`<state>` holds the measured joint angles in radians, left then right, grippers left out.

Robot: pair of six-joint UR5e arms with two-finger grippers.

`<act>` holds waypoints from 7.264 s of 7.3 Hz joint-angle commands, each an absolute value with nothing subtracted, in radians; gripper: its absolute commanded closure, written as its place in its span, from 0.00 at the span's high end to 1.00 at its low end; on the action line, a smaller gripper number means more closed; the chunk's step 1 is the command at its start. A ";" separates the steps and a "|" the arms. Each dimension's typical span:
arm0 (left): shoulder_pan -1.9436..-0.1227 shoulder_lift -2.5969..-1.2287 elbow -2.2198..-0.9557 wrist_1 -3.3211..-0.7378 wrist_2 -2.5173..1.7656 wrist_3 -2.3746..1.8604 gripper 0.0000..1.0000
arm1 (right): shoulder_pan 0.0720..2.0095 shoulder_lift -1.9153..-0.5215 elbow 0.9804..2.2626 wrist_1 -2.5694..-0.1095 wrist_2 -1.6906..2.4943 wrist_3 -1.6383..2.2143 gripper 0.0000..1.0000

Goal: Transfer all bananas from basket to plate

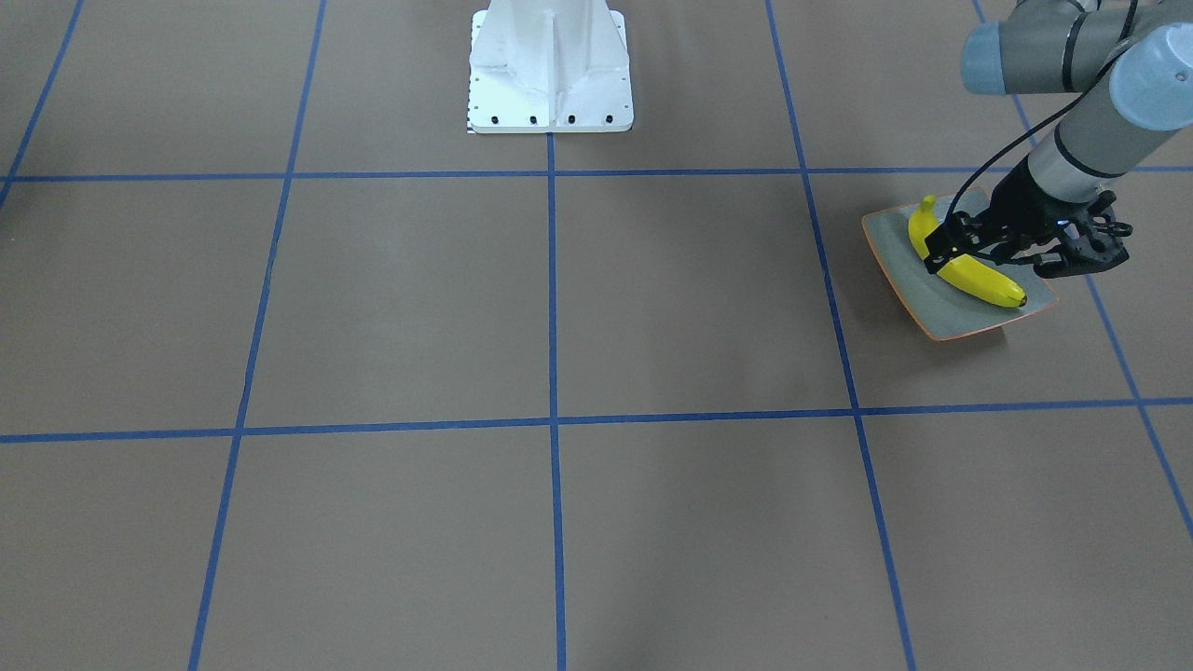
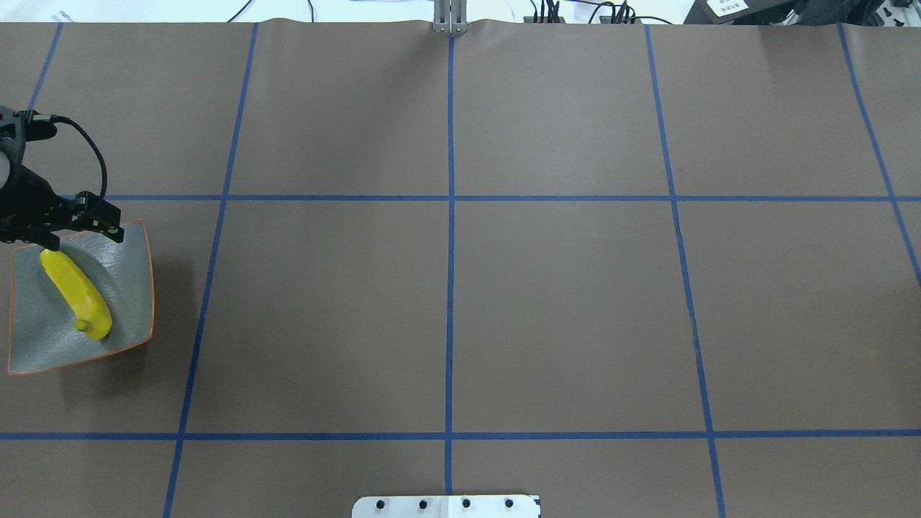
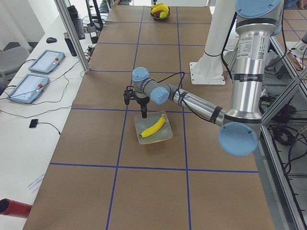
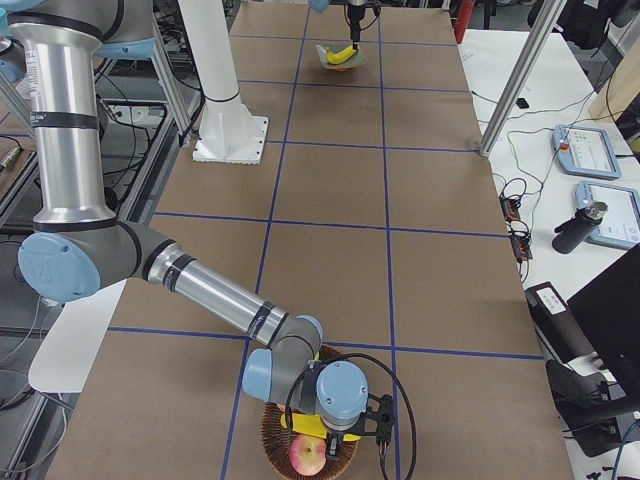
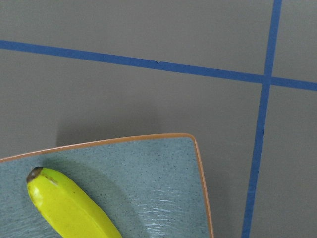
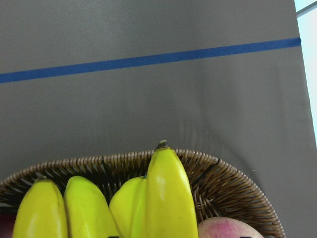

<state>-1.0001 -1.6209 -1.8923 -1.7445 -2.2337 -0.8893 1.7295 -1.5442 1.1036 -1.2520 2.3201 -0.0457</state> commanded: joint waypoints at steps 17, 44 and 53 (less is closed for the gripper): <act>-1.002 -1.628 -1.896 -1.759 -2.233 -0.894 1.00 | 1.732 -1.537 1.140 -1.316 2.321 -0.179 0.00; -0.835 -2.097 -1.623 -2.330 -2.281 -1.304 0.99 | 0.962 -1.045 1.549 -1.047 2.359 1.140 0.00; -0.727 -2.121 -1.572 -2.678 -2.276 -1.330 0.99 | 0.687 -0.833 1.467 -0.791 2.140 1.644 0.00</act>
<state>-0.7419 -2.1137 -1.5751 -2.6614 -2.2775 -1.3333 0.7008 -0.8509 1.4700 -0.7875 2.1395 1.6296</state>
